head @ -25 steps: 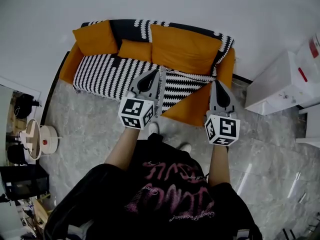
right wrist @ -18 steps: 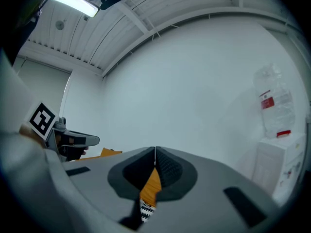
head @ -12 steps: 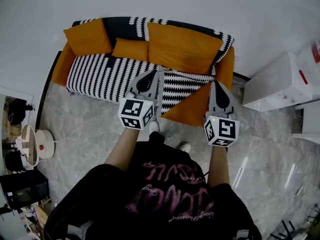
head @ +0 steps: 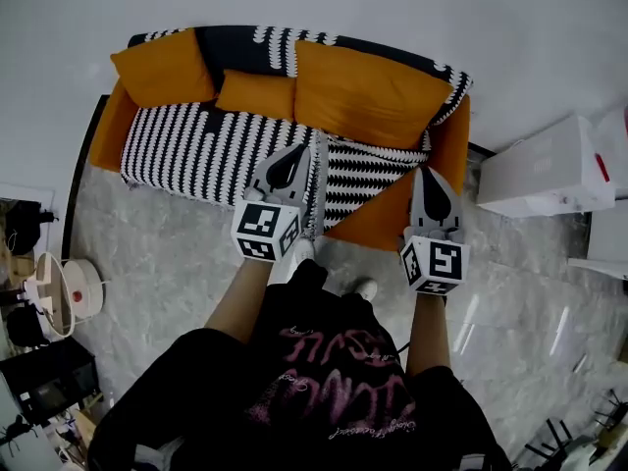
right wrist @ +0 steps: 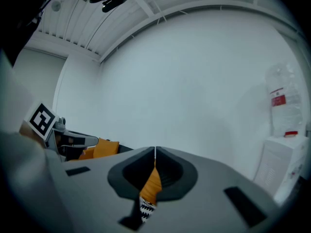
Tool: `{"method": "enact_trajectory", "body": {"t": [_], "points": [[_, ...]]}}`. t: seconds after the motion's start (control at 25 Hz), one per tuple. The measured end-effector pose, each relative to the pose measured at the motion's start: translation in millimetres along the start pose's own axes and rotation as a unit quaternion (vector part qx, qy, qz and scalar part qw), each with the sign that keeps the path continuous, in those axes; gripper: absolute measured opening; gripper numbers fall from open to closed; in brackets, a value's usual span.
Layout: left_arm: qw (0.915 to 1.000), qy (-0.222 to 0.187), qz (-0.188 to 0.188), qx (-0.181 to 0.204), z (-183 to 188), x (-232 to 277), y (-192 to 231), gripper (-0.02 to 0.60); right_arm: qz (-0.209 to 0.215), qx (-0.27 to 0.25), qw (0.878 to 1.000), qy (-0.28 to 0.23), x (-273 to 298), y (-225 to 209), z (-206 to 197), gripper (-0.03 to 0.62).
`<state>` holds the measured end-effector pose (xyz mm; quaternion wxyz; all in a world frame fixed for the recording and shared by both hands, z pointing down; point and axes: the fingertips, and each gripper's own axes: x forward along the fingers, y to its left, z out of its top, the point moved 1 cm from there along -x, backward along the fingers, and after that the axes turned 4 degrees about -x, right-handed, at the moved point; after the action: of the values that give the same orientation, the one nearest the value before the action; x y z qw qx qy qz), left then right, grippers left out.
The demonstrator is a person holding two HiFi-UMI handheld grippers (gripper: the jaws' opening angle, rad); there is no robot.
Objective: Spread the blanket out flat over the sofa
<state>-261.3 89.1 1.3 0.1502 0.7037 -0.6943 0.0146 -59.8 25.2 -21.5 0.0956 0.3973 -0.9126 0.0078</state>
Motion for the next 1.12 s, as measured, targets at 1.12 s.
{"method": "enact_trajectory", "body": {"t": [1.12], "points": [[0.9994,0.036,0.001,-0.004,-32,77,31,0.009,0.003,0.001,0.999,0.047,71,-39,-52,0.021]]}}
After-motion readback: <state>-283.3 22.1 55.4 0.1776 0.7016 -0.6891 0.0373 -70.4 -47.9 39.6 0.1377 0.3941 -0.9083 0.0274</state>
